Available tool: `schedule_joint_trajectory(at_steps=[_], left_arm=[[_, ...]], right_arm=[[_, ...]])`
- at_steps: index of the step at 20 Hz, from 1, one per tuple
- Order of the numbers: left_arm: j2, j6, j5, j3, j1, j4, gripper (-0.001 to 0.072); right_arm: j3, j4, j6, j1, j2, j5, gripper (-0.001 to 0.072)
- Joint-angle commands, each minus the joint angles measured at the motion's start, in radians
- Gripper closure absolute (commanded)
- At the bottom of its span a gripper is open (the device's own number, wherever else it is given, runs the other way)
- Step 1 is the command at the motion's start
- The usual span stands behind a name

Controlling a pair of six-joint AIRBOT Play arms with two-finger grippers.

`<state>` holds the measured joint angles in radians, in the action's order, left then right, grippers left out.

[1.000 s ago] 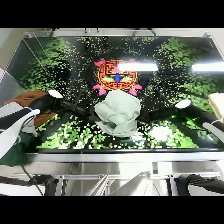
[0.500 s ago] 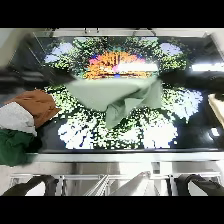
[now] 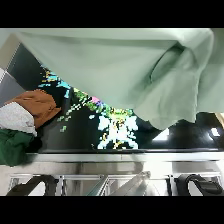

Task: Fold the shirts.

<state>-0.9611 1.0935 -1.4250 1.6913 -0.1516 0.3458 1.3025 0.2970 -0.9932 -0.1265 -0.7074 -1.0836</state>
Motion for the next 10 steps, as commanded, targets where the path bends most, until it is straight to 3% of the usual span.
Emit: schedule_joint_trajectory(at_steps=[1,4,8,9,10], left_arm=[[-0.053,0.059,-0.069,0.058,0.000,0.082,0.0686],[-0.167,0.070,-0.113,-0.029,0.000,0.082,0.0689],[-0.369,0.010,-0.003,-0.209,0.000,0.082,0.0692],[-0.426,-0.016,0.033,-0.249,-0.001,0.082,0.0677],[-0.482,-0.021,0.058,-0.274,-0.004,0.082,0.0429]], right_arm=[[0.016,0.005,-0.002,0.000,-0.047,0.000,0.0696],[0.016,0.016,0.007,0.015,-0.218,-0.010,0.0696],[0.016,0.023,0.082,0.047,-0.545,0.041,0.0694],[0.016,0.023,0.081,0.047,-0.624,0.055,0.0633],[0.017,0.023,0.081,0.038,-0.694,0.056,0.0432]])
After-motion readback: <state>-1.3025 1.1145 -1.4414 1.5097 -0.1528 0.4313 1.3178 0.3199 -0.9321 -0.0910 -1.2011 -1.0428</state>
